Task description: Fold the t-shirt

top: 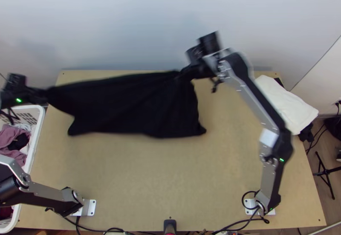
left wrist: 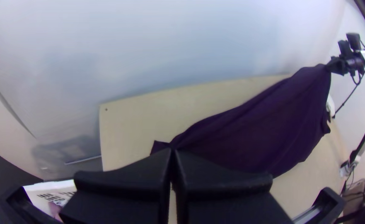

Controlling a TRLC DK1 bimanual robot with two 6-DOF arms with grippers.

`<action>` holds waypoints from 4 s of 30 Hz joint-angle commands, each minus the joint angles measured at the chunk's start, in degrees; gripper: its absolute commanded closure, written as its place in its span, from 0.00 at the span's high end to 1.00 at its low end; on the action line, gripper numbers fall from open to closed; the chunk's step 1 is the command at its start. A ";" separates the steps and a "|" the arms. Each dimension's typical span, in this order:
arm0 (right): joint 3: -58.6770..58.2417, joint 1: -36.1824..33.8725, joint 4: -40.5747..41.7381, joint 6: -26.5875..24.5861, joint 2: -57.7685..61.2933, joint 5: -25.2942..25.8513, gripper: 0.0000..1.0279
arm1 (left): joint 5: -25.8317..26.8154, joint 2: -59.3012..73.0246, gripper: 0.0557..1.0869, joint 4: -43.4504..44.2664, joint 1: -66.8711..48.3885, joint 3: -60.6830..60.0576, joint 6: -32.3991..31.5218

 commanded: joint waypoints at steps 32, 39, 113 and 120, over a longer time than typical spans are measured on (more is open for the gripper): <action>-65.25 4.57 -6.67 -1.00 -50.14 -3.60 0.03 | 5.75 -29.07 0.04 -11.23 -35.64 -15.79 -14.28; -79.31 12.48 -14.76 -6.01 -46.09 -4.03 0.14 | 3.03 -35.04 0.04 -11.32 -36.17 -29.07 -10.06; -66.31 18.55 3.79 -2.58 -27.29 5.19 0.57 | -1.37 -39.88 0.04 -11.85 -31.86 -32.93 -9.71; -66.48 18.28 7.04 -3.72 -27.81 5.28 0.03 | -1.37 -39.52 0.04 -11.76 -30.98 -33.11 -8.48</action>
